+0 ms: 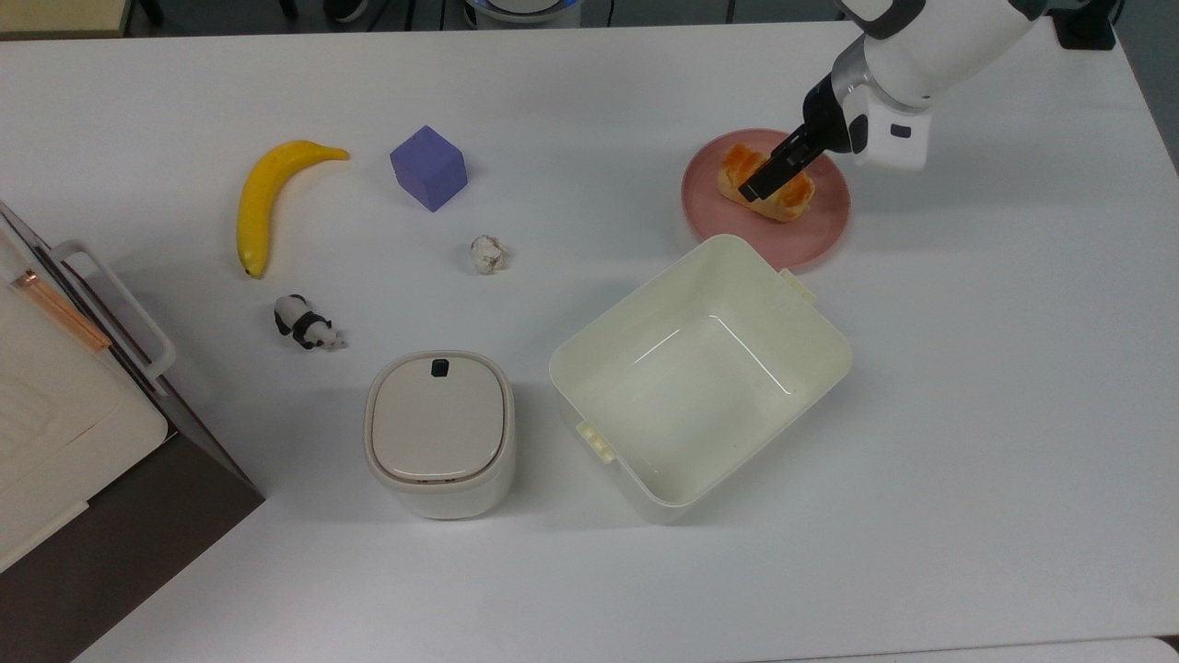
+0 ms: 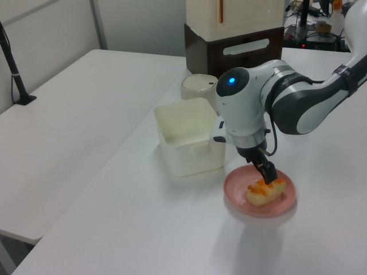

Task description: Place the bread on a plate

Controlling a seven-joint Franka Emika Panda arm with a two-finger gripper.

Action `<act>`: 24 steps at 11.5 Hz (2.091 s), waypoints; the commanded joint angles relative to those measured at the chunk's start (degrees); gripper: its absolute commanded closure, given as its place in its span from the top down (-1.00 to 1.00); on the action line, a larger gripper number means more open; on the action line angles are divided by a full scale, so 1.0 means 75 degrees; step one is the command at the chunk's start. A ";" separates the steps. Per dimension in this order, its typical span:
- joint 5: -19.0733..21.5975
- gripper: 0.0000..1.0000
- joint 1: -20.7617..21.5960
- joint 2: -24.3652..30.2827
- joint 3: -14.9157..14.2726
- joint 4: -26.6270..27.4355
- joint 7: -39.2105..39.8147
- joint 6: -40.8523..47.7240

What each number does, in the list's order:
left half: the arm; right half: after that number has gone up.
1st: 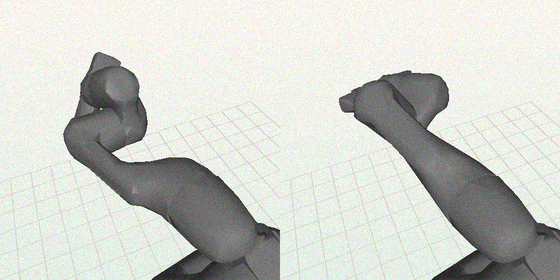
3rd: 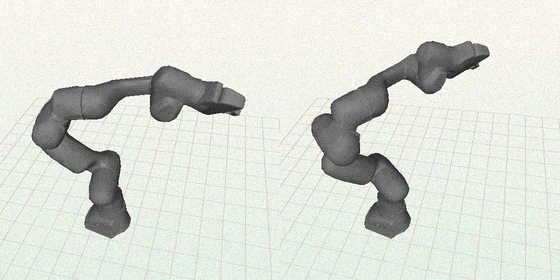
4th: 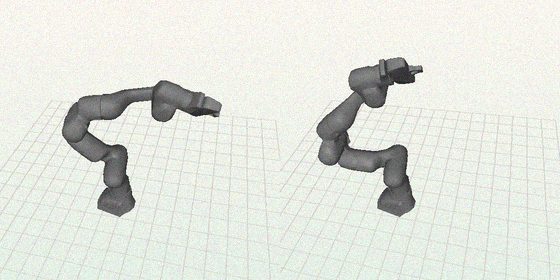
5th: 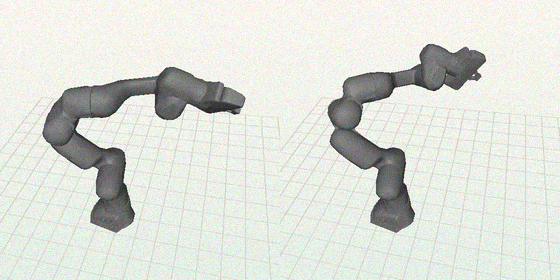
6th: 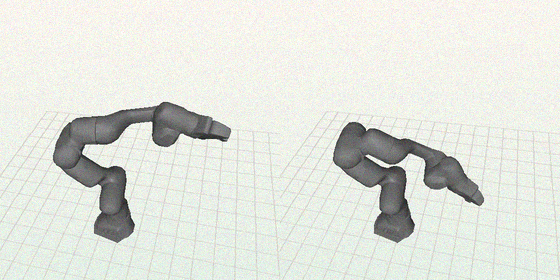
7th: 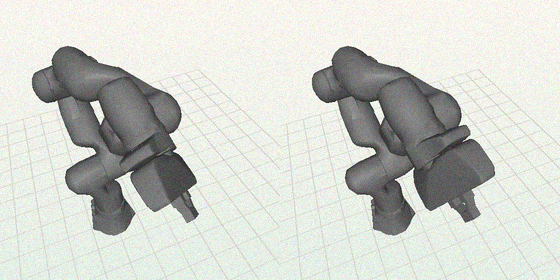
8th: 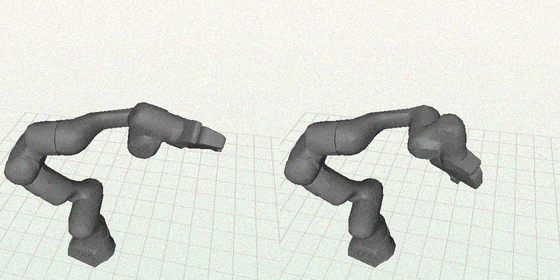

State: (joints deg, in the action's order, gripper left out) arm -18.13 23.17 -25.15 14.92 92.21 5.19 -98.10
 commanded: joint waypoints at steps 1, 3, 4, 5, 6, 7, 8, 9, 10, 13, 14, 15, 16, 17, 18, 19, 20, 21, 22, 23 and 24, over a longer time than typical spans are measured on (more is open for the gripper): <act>-0.0031 1.00 -0.0193 0.0247 -0.0091 -0.0071 -0.0094 -0.0010; 0.0038 1.00 -0.0836 0.0727 -0.0115 -0.0083 -0.0118 0.0025; 0.0051 1.00 -0.1013 0.0915 -0.0115 -0.0141 -0.0083 0.0072; 0.0051 1.00 -0.1108 0.0974 -0.0103 -0.0165 -0.0025 0.0235; 0.0039 1.00 -0.1143 0.0998 -0.0092 -0.0189 -0.0024 0.0445; 0.0051 1.00 -0.1179 0.1080 -0.0091 -0.0189 -0.0012 0.0482; 0.0051 1.00 -0.1214 0.1150 -0.0103 -0.0177 -0.0024 0.0599; 0.0074 1.00 -0.1365 0.1197 -0.0138 -0.0200 -0.0082 0.0716; 0.0155 1.00 -0.1598 0.1279 -0.0185 -0.0200 -0.0129 0.0647; 0.1302 1.00 -0.2757 0.1280 -0.0431 -0.0867 -0.0141 0.0181; 0.1537 1.00 -0.3167 0.1280 -0.0431 -0.0961 -0.0141 0.0027; 0.1701 1.00 -0.3438 0.1245 -0.0478 -0.1113 -0.0153 0.0014; 0.1854 1.00 -0.3533 0.1245 -0.0525 -0.1358 -0.0153 0.0014; 0.1960 1.00 -0.3708 0.1256 -0.0537 -0.1627 -0.0292 0.0049; 0.1984 1.00 -0.3826 0.1245 -0.0548 -0.1758 -0.0433 0.0026; 0.2007 1.00 -0.3862 0.1198 -0.0607 -0.2003 -0.0631 0.0014; 0.1996 1.00 -0.3862 0.1151 -0.0630 -0.2098 -0.1051 0.0002; 0.1984 1.00 -0.3862 0.1151 -0.0631 -0.2122 -0.1264 0.0002; 0.1973 1.00 -0.3862 0.1116 -0.0631 -0.2134 -0.1289 0.0002; 0.1961 1.00 -0.3862 0.1116 -0.0654 -0.2192 -0.1290 0.0002; 0.1972 1.00 -0.3886 0.1116 -0.0712 -0.2297 -0.1325 0.0014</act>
State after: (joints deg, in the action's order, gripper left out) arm -4.51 -6.55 -16.41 11.14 76.71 -3.32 -97.61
